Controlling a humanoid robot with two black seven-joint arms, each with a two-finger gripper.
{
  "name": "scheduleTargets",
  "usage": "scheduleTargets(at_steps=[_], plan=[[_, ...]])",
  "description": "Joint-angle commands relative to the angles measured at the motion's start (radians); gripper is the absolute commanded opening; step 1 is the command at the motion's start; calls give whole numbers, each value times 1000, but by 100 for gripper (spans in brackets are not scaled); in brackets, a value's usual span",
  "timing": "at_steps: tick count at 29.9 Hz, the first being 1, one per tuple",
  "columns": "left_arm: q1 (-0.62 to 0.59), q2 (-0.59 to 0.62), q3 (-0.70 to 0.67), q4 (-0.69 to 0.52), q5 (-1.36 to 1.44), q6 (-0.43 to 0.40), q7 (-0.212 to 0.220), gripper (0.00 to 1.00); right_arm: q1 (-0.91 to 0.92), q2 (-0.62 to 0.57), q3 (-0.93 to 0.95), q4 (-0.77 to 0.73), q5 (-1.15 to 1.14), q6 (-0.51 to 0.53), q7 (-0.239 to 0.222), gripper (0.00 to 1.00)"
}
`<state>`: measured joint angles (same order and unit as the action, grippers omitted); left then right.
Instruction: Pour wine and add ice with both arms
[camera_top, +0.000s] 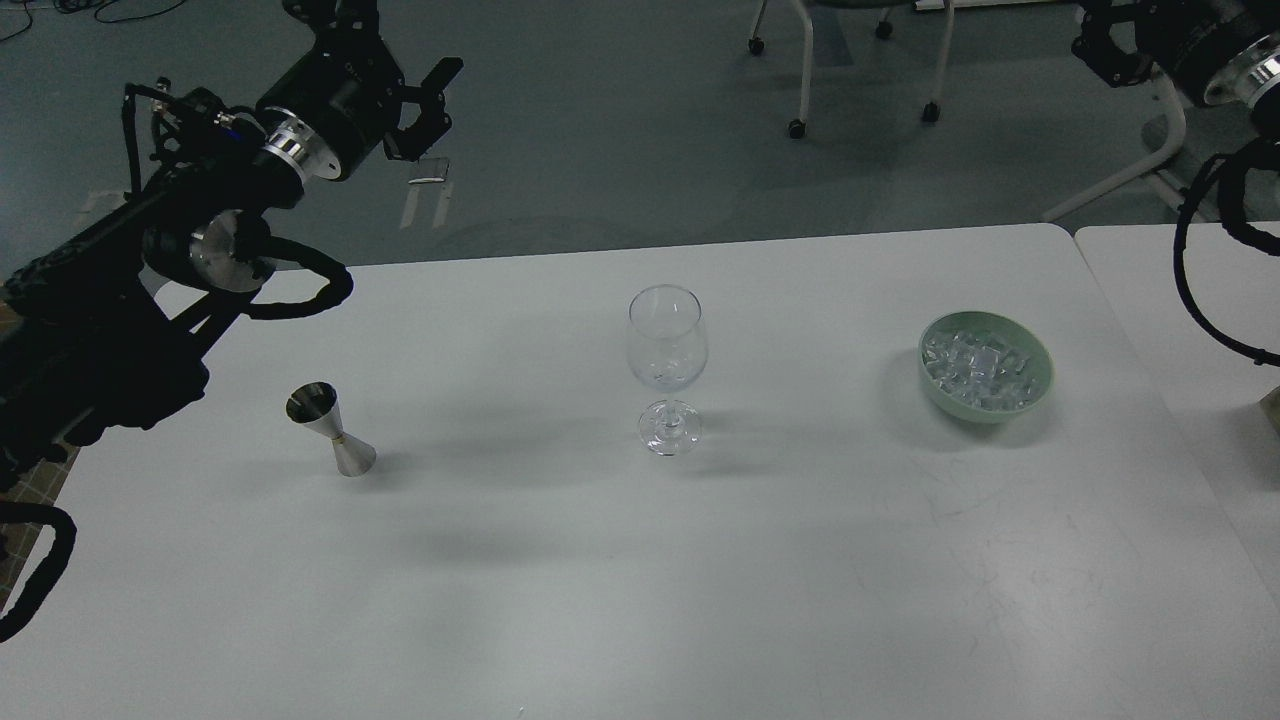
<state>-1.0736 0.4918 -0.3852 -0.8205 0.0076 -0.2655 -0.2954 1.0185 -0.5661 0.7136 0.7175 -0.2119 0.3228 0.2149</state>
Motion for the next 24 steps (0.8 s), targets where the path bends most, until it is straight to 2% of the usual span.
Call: scheduleTargets(at_steps=[1,7,12,13,15,17,24], plan=[[9,-7,-33,0,5,-3,-10,100,12,23,1,-21,0,2,1,100],[9,-10,-37,14,9,-9,-10,100,22,22,3,-24,0,-4,3,100],[1,-9,-43,87,8,-21,-22,100,31,22,4,-29,0,-4,1,100],[3,-9,-44,102,6,-32,-36,100,31,23,4,-29,0,-4,1,100],[3,-9,-44,130,8,-50,-94,100,29,28,6,-29,0,-2,3,100],[0,-12,-44,141,8,-49,-134,100,29,38,6,-29,0,-4,3,100],[-5,-32,-49,139,-8,-20,-137,100,31,66,4,-29,2,-10,-2,100]])
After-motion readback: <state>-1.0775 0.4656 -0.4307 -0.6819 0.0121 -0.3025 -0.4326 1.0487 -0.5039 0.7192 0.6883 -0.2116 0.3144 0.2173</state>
